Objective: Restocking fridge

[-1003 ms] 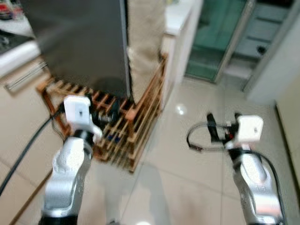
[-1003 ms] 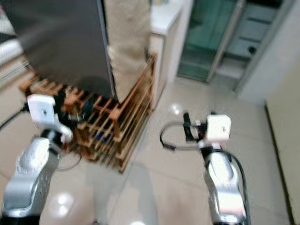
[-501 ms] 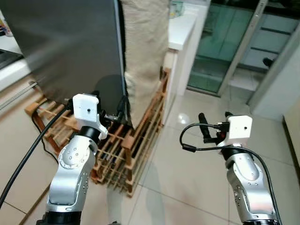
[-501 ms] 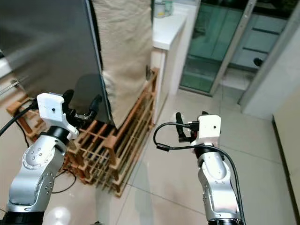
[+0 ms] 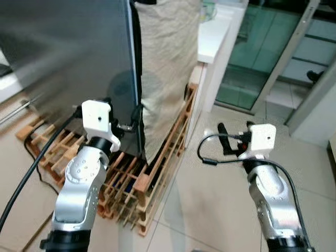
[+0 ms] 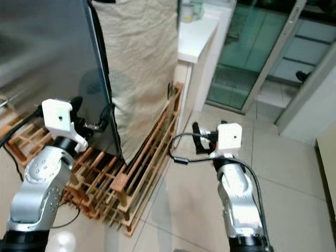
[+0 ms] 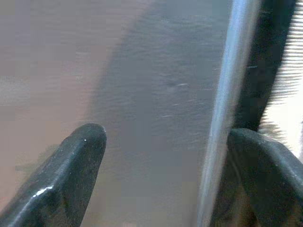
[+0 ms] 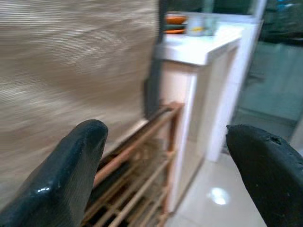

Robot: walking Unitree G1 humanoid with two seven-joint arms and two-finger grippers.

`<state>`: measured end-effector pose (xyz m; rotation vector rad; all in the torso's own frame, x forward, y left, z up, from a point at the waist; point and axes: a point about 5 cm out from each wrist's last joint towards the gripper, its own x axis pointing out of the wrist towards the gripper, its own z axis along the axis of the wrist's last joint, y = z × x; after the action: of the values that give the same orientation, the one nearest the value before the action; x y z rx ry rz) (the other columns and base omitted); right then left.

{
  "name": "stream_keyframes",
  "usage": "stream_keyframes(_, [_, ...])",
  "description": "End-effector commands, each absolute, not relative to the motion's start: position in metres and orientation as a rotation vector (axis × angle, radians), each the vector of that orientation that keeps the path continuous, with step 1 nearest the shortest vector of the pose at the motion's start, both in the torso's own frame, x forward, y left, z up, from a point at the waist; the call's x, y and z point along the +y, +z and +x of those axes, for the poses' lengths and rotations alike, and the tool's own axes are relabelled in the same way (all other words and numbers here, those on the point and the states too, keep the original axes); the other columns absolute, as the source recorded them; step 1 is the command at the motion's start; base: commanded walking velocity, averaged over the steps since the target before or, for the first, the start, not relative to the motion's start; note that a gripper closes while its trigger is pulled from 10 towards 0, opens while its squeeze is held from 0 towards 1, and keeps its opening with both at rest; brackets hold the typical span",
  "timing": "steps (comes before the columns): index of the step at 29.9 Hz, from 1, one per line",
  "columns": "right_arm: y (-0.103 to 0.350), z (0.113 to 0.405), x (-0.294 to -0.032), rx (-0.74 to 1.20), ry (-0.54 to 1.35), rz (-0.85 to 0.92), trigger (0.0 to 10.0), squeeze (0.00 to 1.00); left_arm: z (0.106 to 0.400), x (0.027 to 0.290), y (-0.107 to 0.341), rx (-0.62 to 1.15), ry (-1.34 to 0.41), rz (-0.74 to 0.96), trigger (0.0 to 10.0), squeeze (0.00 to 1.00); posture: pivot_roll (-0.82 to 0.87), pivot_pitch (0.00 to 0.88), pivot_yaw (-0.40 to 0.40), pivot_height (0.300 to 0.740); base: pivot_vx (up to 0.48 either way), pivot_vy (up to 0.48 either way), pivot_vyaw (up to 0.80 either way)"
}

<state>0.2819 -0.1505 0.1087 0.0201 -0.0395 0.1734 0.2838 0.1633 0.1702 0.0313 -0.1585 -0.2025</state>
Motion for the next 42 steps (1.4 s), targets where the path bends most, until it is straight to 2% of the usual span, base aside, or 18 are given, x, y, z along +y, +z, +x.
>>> stream_keyframes(1, [0.107, 0.282, -0.156, -0.041, 0.161, 0.002, 10.0, 0.0, 0.284, 0.165, 0.172, -0.158, -0.193, 0.036, 10.0, 0.0, -0.01, 0.0, -0.034, 0.74, 0.0, 0.0, 0.0])
stream_keyframes(7, [0.106, 0.283, -0.155, -0.042, 0.166, -0.004, 10.0, 0.0, 0.283, 0.165, 0.166, -0.127, -0.227, 0.045, 10.0, 0.0, -0.01, 0.0, -0.036, 0.74, 0.0, 0.0, 0.0])
stream_keyframes(9, [0.106, 0.283, -0.155, -0.042, 0.167, -0.006, 10.0, 0.0, 0.28, 0.161, 0.162, -0.084, -0.3, 0.014, 10.0, 0.0, -0.01, 0.0, -0.036, 0.74, 0.0, 0.0, 0.0])
stream_keyframes(11, [0.106, 0.283, -0.156, -0.041, 0.168, -0.01, 10.0, 0.0, 0.268, 0.156, 0.156, -0.033, -0.446, 0.012, 10.0, 0.0, -0.01, 0.0, -0.041, 0.74, 0.0, 0.0, 0.0])
stream_keyframes(13, [0.106, 0.283, -0.157, -0.039, 0.168, -0.013, 10.0, 0.0, 0.261, 0.157, 0.155, -0.017, -0.491, 0.018, 10.0, 0.0, -0.01, 0.0, -0.043, 0.74, 0.0, 0.0, 0.0])
stream_keyframes(20, [0.105, 0.285, -0.158, -0.035, 0.17, -0.021, 10.0, 0.0, 0.27, 0.158, 0.166, -0.057, -0.438, 0.009, 10.0, 0.0, -0.02, 0.0, -0.046, 0.74, 0.0, 0.0, 0.0])
stream_keyframes(25, [0.103, 0.285, -0.159, -0.022, 0.173, -0.028, 10.0, 0.0, 0.271, 0.158, 0.176, -0.083, -0.433, -0.052, 10.0, 0.0, -0.02, 0.0, -0.05, 0.74, 0.0, 0.0, -0.67])
stream_keyframes(27, [0.104, 0.285, -0.159, -0.027, 0.174, -0.033, 10.0, 0.0, 0.272, 0.157, 0.181, -0.093, -0.439, -0.08, 10.0, 0.0, -0.02, 0.0, -0.05, 0.74, 0.0, 0.0, -0.77])
stream_keyframes(42, [0.098, 0.283, -0.164, -0.015, 0.176, -0.053, 10.0, 0.0, 0.266, 0.14, 0.223, -0.19, -0.555, -0.138, 10.0, 0.0, -0.03, 0.0, -0.056, 0.74, 0.0, 0.0, 0.0])
